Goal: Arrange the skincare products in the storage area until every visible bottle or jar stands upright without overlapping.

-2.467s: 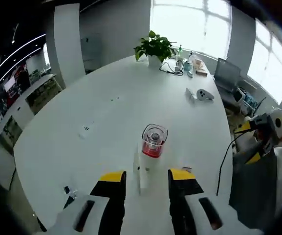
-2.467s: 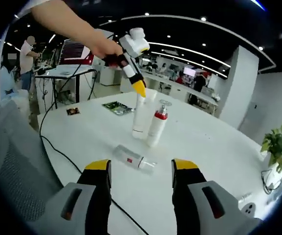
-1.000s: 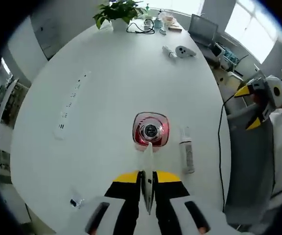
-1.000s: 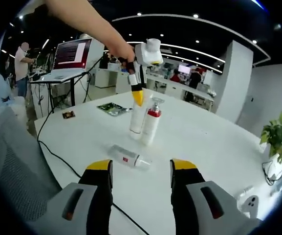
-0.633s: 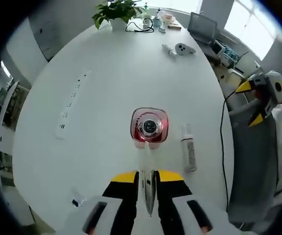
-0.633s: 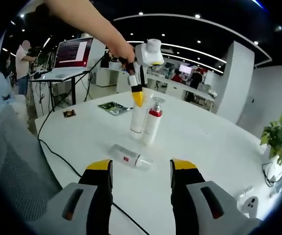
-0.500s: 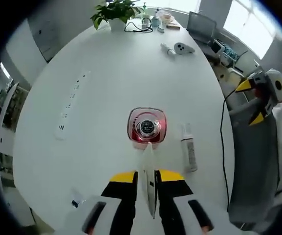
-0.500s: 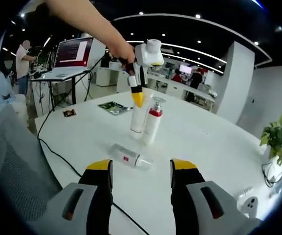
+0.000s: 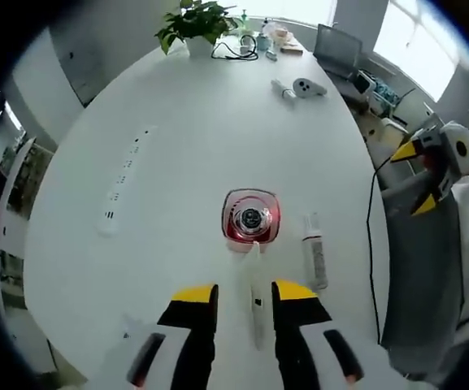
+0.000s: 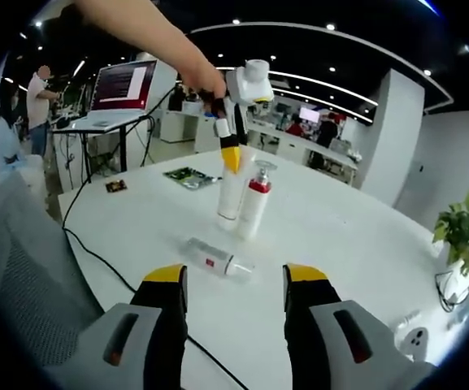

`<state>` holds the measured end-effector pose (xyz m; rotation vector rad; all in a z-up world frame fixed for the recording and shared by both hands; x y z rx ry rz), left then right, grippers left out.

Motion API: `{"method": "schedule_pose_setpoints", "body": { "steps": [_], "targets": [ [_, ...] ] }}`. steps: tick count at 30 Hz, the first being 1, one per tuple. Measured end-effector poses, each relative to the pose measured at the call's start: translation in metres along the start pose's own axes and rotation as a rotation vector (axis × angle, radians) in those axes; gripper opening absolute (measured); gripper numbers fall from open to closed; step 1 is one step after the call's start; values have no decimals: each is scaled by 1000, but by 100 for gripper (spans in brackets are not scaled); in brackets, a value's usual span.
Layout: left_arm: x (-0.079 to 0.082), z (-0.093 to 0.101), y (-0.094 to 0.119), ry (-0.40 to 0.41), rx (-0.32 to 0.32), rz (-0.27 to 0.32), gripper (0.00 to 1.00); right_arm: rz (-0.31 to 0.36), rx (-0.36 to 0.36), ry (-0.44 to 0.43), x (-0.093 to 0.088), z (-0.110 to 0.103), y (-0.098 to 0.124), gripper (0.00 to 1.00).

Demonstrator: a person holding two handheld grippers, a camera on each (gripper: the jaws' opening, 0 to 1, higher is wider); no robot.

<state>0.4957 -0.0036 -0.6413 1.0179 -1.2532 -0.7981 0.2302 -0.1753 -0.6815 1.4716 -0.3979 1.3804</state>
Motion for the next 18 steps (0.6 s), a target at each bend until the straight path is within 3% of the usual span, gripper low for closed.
{"method": "schedule_pose_setpoints", "body": {
  "steps": [2, 6, 9, 11, 13, 16, 18],
  "targets": [
    [1, 2, 4, 11, 4, 31, 32, 2, 4, 0, 0, 0, 0, 45],
    [1, 10, 18, 96, 57, 215, 48, -4, 10, -3, -1, -1, -1, 46],
    [-7, 19, 31, 174, 90, 343, 50, 12, 12, -52, 0, 3, 0, 49],
    [-18, 27, 44, 251, 154, 456, 50, 26, 15, -149, -2, 11, 0, 51],
    [-28, 33, 54, 298, 233, 528, 50, 38, 15, -234, -5, 18, 1, 52],
    [-48, 57, 61, 407, 264, 653, 53, 46, 1, -289, -9, 34, 3, 55],
    [-66, 76, 57, 465, 294, 665, 59, 15, 32, -286, -13, 40, -2, 55]
  ]
}}
Point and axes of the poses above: the point that each gripper's makers call its tool centre point, and the gripper's own axes: y roughly backward along the fingers, z roughly to its right, x roughly out of its top, the point moved 9 cm from there along y, roughly backward along the fingers, and after that the axes turned 2 degrees about x, right-handed, at the moved point
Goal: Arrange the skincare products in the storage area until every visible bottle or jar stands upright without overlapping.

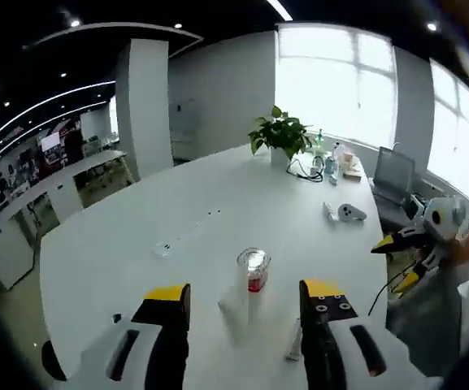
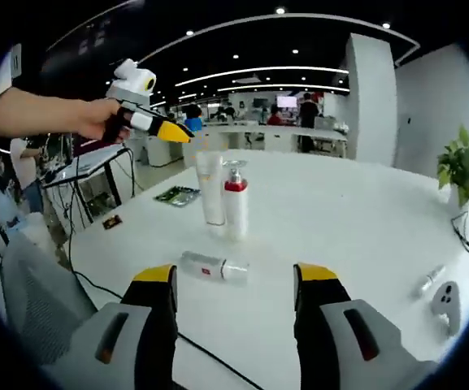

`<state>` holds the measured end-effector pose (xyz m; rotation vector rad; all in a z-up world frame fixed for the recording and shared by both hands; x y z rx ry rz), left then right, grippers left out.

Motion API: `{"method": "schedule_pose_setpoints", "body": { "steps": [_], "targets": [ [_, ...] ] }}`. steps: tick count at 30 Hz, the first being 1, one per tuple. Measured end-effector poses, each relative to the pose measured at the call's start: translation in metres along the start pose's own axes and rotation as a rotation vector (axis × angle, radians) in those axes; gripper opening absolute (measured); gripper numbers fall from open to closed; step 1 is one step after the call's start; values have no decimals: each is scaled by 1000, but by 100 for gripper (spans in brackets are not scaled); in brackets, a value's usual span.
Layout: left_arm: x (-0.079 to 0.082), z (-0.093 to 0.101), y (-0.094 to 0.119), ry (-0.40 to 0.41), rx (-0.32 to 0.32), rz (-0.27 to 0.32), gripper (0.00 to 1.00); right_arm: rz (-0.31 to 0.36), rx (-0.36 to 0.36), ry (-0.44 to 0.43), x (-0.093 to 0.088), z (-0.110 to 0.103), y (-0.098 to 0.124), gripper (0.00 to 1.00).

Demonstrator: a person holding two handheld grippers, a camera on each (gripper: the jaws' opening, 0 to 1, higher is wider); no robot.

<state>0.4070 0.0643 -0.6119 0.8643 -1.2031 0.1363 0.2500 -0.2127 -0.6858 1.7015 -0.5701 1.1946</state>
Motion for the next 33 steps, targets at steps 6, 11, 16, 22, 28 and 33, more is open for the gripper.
{"method": "schedule_pose_setpoints", "body": {
  "steps": [6, 11, 16, 22, 28, 33],
  "targets": [
    [-78, 40, 26, 167, 10, -62, 58, -122, 131, 129, 2, 13, -34, 54],
    [-119, 70, 42, 217, -4, -108, 58, -271, 290, 290, -6, 17, -78, 54],
    [-135, 85, 55, 309, 24, -83, 56, -386, 396, 455, -13, 22, -115, 51],
    [-152, 111, 66, 320, 26, -86, 55, -500, 549, 638, -12, 19, -151, 49],
    [-161, 124, 76, 348, 37, -81, 55, -601, 647, 739, -15, 18, -168, 42],
    [-163, 125, 81, 355, 58, -63, 54, -654, 690, 771, -23, 21, -172, 37]
  ]
}}
Point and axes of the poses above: the point that each gripper's makers call its tool centre point, and the gripper's own axes: y roughly backward along the fingers, z roughly to its right, x roughly out of its top, the point moved 9 cm from there along y, roughly backward along the fingers, and after that the axes turned 2 degrees about x, right-handed, at the moved point
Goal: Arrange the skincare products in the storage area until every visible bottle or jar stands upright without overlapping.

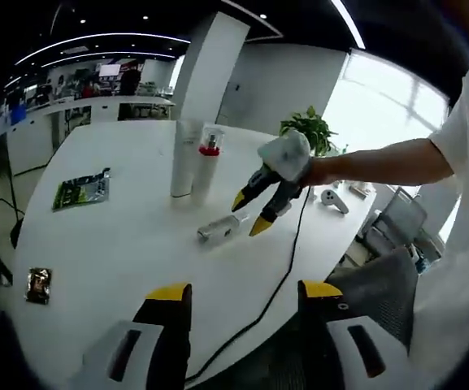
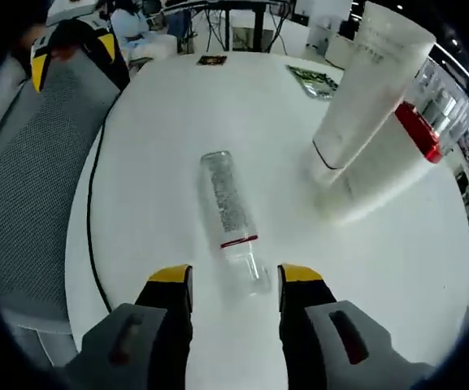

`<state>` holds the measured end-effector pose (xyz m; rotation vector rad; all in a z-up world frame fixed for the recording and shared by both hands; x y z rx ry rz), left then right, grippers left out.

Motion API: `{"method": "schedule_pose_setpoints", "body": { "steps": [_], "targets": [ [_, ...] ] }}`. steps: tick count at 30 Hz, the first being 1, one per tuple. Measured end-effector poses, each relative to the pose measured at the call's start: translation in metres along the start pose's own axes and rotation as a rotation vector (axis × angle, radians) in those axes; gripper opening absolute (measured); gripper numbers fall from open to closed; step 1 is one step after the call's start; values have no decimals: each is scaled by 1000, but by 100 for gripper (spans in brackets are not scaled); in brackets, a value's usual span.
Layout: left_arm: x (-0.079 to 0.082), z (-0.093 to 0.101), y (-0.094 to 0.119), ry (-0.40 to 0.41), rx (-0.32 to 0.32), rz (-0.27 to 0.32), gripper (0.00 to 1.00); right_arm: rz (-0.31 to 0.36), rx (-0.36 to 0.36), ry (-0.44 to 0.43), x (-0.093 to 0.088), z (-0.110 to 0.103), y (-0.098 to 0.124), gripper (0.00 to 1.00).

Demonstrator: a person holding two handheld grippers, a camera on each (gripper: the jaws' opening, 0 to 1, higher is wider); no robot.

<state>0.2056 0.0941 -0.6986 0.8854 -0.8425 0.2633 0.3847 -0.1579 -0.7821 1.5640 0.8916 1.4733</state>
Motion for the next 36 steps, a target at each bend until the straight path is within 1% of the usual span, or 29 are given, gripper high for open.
{"method": "schedule_pose_setpoints", "body": {
  "steps": [2, 3, 4, 5, 6, 9, 11, 12, 14, 15, 16, 18, 20, 23, 26, 29, 33, 36],
  "targets": [
    [0, -1, 1, 12, 5, 8, 54, -19, -2, 4, -2, 1, -2, 30],
    [0, -1, 3, 22, 8, 19, 54, -7, 29, 6, -1, 0, -3, 27],
    [-1, -1, 4, 29, 8, 28, 54, 1, 18, -27, -1, 2, -2, 24],
    [-1, -1, 5, 33, 8, 32, 53, 7, 21, -39, -1, 0, -3, 20],
    [-1, -1, 7, 36, 9, 38, 53, 6, 18, -29, -1, 0, -2, 18],
    [-3, -3, 9, 48, 6, 46, 52, 1, 31, -47, 0, -4, -3, 17],
    [-4, -3, 11, 49, 5, 49, 51, 2, 44, -91, 2, -8, -2, 17],
    [-4, -3, 12, 46, 4, 53, 51, 10, 31, -95, 3, -10, -1, 17],
    [-4, -4, 14, 41, 2, 62, 51, 27, 19, -139, 7, -14, 3, 16],
    [-4, -4, 15, 44, 2, 71, 51, 47, 9, -157, 11, -17, 6, 16],
    [-3, -5, 16, 45, 2, 74, 51, 50, 9, -159, 12, -19, 8, 16],
    [-2, -6, 16, 49, 4, 91, 50, 57, 9, -165, 19, -29, 16, 16],
    [-3, -5, 15, 44, 1, 103, 50, 63, 5, -157, 26, -38, 22, 16],
    [-7, -4, 14, 6, -1, 79, 50, 74, 1, -159, 37, -50, 35, 16],
    [-10, -1, 10, -26, -25, 70, 50, 94, 1, -154, 48, -63, 48, 16],
    [-10, -1, 7, -33, -33, 57, 50, 104, 0, -132, 58, -75, 57, 16],
    [-9, -1, 7, -28, -34, 74, 50, 123, 10, -95, 70, -94, 71, 16],
    [-9, -1, 8, -29, -35, 78, 50, 129, 7, -86, 76, -103, 78, 16]
  ]
}}
Point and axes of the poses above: the point that each gripper's makers call its tool centre point, and the gripper's own axes: y roughly backward along the fingers, z roughly to its right, x roughly out of its top, the point moved 9 cm from there along y, roughly backward along the fingers, and after that the axes turned 2 degrees about x, right-handed, at the moved point
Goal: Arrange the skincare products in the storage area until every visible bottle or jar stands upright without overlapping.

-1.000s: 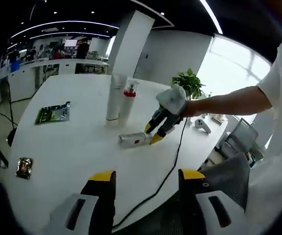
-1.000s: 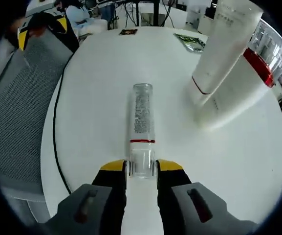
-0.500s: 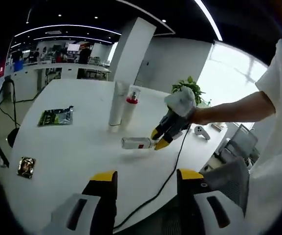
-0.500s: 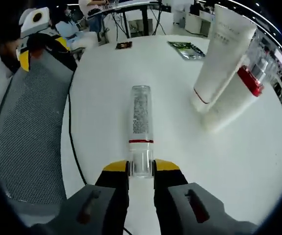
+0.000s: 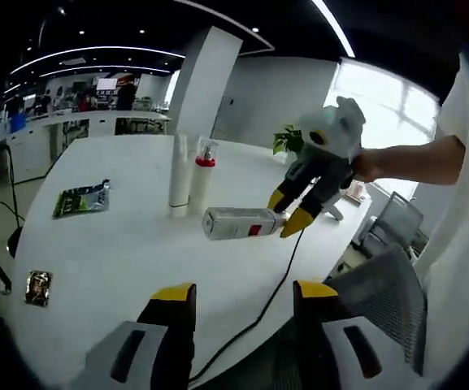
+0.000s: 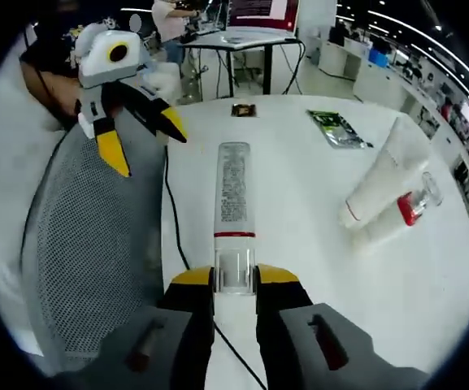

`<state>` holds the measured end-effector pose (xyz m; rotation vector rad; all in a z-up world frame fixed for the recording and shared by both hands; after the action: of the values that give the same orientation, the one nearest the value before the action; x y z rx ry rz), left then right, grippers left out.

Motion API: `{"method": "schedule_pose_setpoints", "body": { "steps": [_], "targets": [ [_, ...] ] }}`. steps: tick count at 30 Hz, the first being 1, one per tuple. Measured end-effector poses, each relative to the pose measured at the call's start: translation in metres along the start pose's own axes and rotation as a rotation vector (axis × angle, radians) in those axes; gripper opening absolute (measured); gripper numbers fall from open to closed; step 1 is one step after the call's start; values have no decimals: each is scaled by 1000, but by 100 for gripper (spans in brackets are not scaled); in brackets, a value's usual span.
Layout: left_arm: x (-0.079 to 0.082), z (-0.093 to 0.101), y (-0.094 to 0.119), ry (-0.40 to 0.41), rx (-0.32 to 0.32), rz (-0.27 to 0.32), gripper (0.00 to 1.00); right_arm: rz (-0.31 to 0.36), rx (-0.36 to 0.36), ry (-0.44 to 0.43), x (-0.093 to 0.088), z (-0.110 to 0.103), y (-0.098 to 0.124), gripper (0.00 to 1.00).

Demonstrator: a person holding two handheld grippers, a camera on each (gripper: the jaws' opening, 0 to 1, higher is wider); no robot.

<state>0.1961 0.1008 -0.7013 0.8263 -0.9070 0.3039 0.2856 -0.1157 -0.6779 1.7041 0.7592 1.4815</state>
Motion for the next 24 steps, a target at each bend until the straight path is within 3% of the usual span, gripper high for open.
{"method": "schedule_pose_setpoints", "body": {
  "steps": [8, 24],
  "targets": [
    [2, 3, 4, -11, -14, 36, 50, 15, 8, 34, 14, -25, 12, 16],
    [4, 15, 12, -122, -90, 103, 50, 18, -22, 61, 29, -63, 28, 16]
  ]
}}
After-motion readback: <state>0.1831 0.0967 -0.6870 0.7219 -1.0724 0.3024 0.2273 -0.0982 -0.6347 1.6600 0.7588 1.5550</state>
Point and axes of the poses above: the point that each gripper's makers call its tool centre point, and the gripper's own axes: y roughly backward along the fingers, z roughly to its right, x roughly out of its top, the point moved 9 cm from there along y, roughly backward along the fingers, and after that the axes turned 2 degrees about x, right-handed, at the moved point
